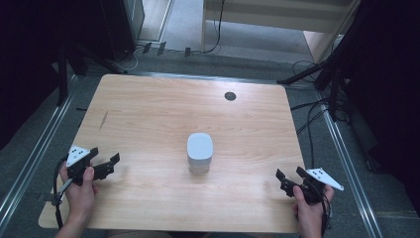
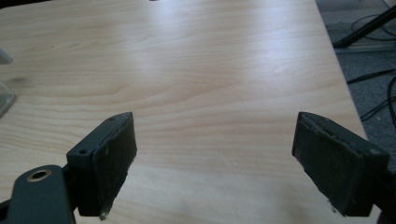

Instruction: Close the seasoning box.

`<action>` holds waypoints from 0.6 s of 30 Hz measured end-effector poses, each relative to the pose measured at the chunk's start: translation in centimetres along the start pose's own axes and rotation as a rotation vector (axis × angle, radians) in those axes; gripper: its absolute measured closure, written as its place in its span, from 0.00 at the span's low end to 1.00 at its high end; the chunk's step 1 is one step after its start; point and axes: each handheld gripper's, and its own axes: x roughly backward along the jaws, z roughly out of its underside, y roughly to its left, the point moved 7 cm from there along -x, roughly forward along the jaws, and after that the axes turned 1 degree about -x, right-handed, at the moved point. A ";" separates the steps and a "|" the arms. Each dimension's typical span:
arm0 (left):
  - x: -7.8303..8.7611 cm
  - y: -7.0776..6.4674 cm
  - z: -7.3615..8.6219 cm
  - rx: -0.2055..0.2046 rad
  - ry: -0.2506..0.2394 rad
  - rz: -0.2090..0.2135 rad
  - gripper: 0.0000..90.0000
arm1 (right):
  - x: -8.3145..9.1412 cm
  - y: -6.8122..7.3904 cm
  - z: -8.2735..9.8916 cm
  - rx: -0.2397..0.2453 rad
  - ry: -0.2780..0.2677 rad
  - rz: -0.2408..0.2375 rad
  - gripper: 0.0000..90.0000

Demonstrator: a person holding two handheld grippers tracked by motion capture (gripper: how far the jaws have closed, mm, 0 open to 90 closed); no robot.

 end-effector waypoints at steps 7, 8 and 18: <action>0.0 0.0 0.0 -0.001 -0.003 -0.002 0.16 | 1.9 -2.0 1.2 -0.020 -0.007 0.043 0.16; 0.0 0.0 0.0 -0.001 -0.003 -0.002 0.16 | 2.1 -2.1 1.3 -0.024 -0.007 0.044 0.16; 0.1 0.0 0.0 0.005 -0.005 -0.002 0.16 | 2.8 -1.8 1.7 0.046 -0.011 0.074 0.16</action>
